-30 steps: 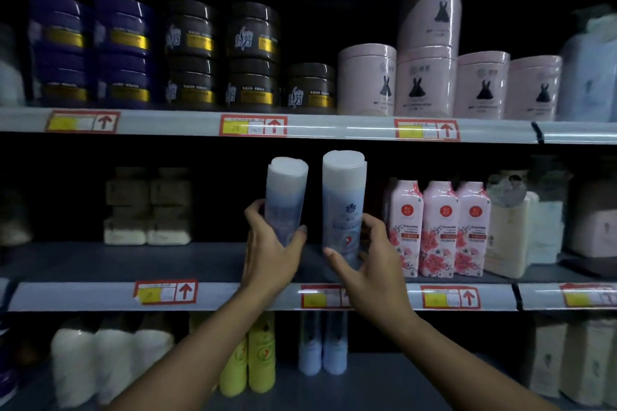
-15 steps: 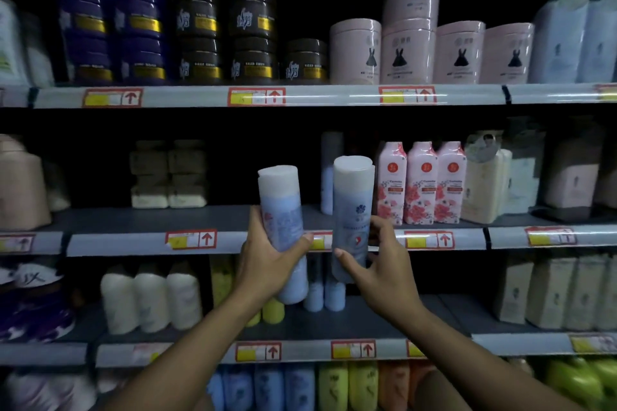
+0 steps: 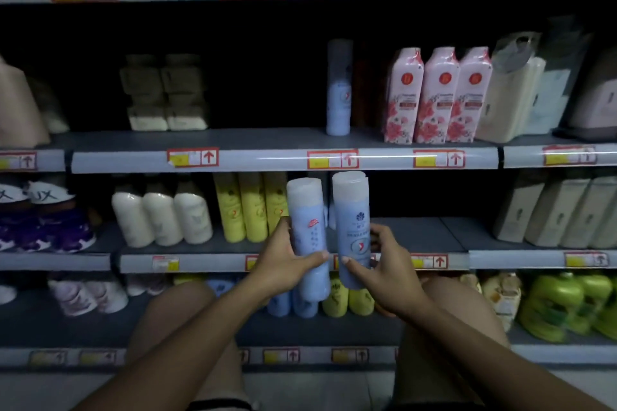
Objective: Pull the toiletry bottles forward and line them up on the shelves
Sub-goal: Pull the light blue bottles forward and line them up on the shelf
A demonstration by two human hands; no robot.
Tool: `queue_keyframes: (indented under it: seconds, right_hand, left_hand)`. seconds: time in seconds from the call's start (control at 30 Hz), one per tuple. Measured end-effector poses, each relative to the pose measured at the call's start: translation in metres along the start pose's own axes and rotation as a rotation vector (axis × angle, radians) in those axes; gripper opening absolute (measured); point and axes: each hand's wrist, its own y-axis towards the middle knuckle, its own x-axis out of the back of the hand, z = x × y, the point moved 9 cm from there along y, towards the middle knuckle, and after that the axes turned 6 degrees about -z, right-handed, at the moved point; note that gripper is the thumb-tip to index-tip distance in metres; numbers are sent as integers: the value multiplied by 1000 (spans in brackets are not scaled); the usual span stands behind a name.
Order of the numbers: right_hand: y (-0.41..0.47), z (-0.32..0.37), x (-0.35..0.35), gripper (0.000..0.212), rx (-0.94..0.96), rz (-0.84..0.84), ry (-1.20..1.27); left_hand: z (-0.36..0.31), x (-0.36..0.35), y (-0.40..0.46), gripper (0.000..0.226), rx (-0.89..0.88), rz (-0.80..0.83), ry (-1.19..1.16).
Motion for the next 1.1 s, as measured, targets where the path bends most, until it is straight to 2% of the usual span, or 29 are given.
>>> queue_keyframes:
  seconds: [0.13,0.37,0.6,0.73,0.93,1.1]
  right_hand:
    - [2,-34,-15,62,-83,58,-18]
    - [26,-79,-33,57,-230,121,-64]
    - [76,-89,-43,55,-218,125,-65]
    - [99,-100,-56,63,-223,127,-21]
    - [121,-120,-70,66,-241,74,56]
    - [120,-129,-81,60,-225,56,29]
  left_hand:
    - [21,0,10,66,-29,-49,136]
    - [50,-8,43,65,14,-124,223]
    - [56,-14,90,65,23,-289,197]
    - [58,-17,117,70,-10,-368,197]
    - [69,-24,143,74,-53,-360,192]
    - [88,-38,151,77,-61,-353,175]
